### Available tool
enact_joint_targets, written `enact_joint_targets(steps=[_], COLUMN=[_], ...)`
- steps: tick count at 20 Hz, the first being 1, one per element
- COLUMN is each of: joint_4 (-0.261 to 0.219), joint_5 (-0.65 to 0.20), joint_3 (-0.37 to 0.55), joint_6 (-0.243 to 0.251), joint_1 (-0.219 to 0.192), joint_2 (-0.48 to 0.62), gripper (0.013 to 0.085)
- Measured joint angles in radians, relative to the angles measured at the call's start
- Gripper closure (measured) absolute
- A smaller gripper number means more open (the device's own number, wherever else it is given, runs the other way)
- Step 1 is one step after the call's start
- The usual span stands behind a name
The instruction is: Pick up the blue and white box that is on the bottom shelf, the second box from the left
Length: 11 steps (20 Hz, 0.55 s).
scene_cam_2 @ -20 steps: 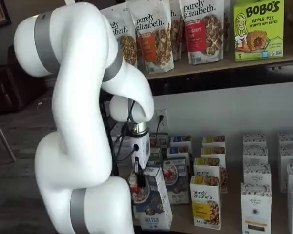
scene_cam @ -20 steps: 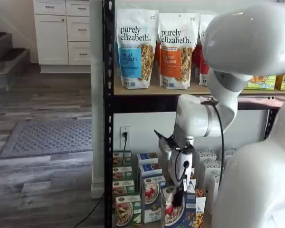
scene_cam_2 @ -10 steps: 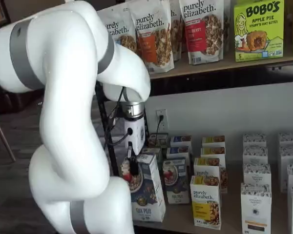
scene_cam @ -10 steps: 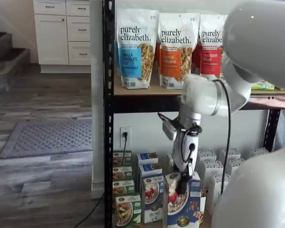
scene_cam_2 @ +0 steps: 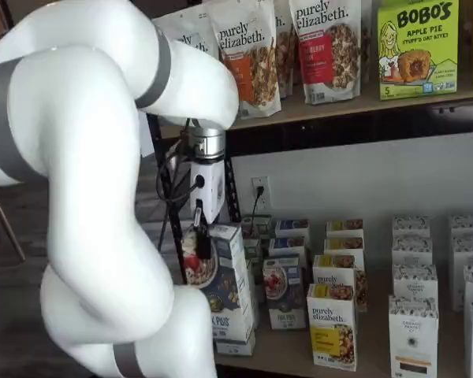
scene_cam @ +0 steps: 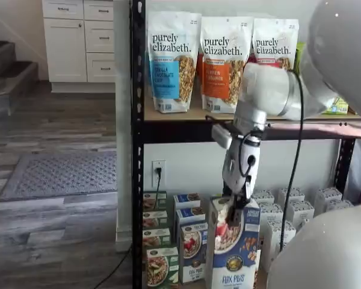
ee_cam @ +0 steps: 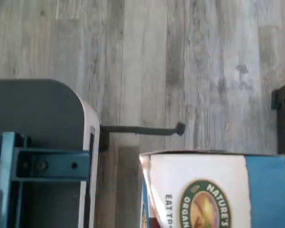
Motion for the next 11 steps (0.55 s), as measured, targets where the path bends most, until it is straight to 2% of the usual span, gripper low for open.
enact_joint_targets(steps=[11], joint_4=[0.007], joint_5=[0.146], joint_3=[-0.062], joint_6=[0.028], joint_1=[-0.009], joint_2=[-0.123], gripper=[0.053])
